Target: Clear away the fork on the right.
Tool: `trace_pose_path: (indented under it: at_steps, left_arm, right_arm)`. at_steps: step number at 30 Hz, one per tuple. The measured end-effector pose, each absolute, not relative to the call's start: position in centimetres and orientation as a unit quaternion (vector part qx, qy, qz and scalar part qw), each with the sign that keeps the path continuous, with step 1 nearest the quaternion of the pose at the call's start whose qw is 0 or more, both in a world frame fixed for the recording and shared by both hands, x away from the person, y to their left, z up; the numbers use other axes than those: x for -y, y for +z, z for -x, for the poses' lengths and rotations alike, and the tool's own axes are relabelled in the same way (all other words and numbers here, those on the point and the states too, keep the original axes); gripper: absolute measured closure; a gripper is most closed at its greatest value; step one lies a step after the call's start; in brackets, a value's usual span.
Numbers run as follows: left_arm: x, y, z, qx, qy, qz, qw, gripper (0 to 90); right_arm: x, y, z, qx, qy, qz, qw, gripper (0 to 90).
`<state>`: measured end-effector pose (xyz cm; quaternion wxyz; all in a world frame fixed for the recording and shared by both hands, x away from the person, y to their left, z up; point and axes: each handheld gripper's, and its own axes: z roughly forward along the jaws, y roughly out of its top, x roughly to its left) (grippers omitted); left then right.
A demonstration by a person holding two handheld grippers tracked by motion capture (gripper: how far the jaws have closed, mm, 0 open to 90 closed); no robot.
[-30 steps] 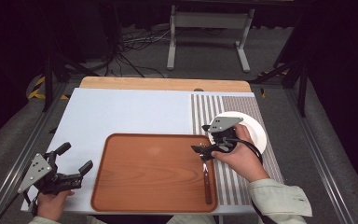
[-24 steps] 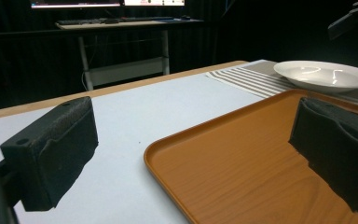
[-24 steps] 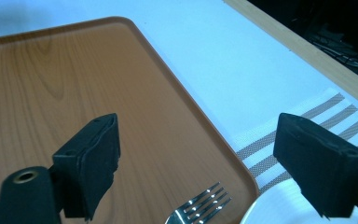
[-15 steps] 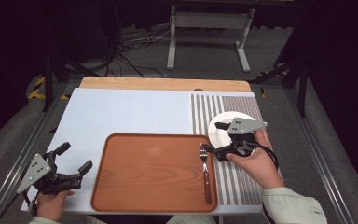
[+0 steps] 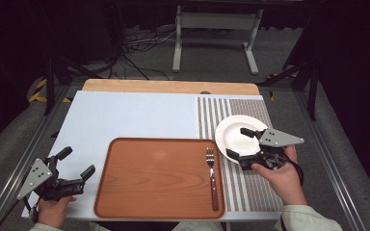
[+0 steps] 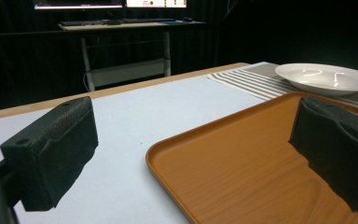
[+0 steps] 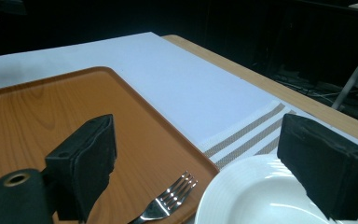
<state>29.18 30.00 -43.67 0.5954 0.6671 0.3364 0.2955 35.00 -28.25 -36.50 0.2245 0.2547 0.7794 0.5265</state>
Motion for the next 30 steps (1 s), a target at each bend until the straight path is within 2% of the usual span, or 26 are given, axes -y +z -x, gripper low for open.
trace_pose_path:
  at_steps: [16,30]
  left_arm:
    - [-30.1,-43.8,-29.2,-0.338,0.295,-0.668,0.594,1.5]
    - [-30.3,-43.8,-29.3,-0.340,0.297,-0.668,0.591,1.5]
  right_arm:
    - [32.8,-40.0,-33.6,-0.742,0.556,-0.292,0.234,12.3]
    - [34.3,-43.2,-33.2,-0.738,0.557,-0.309,0.223,12.7]
